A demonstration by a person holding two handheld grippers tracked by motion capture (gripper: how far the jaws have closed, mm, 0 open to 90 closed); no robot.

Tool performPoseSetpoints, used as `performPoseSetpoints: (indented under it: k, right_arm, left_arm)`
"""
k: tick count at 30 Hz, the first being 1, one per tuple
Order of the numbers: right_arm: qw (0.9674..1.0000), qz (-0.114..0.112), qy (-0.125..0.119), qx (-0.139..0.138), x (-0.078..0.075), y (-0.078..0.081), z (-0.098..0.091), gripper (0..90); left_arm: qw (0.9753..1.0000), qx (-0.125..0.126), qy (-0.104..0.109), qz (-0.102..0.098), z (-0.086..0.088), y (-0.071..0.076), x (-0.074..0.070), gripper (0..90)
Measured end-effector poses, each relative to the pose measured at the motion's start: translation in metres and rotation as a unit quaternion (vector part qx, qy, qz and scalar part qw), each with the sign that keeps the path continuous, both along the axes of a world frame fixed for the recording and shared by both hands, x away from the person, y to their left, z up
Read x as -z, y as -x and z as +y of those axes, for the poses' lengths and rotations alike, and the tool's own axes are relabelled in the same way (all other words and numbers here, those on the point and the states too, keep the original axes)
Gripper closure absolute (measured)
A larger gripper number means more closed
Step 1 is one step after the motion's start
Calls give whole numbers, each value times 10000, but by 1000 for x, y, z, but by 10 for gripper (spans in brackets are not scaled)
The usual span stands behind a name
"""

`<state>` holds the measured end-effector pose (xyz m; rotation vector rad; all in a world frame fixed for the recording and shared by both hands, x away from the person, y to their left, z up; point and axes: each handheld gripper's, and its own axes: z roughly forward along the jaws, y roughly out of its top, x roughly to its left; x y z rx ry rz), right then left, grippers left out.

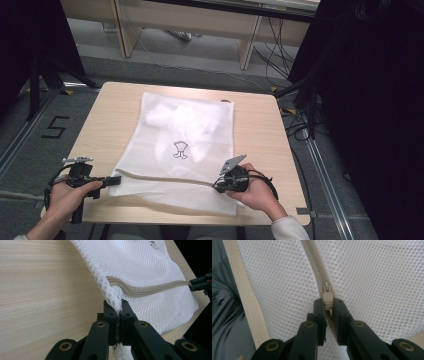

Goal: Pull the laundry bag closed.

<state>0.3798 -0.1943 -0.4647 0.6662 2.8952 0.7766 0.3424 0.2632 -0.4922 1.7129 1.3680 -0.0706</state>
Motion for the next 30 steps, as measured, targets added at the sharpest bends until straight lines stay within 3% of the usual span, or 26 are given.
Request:
performPoseSetpoints:
  k: [7,30]
  right_arm:
    - [9999,33,-28,127,0,2,-2,828]
    - [9999,66,-32,79,-1,2,-4,828]
  left_arm:
    - [10000,-5,-2,-9,0,0,0,859]
    - [10000,-6,11,-2,0,0,0,859]
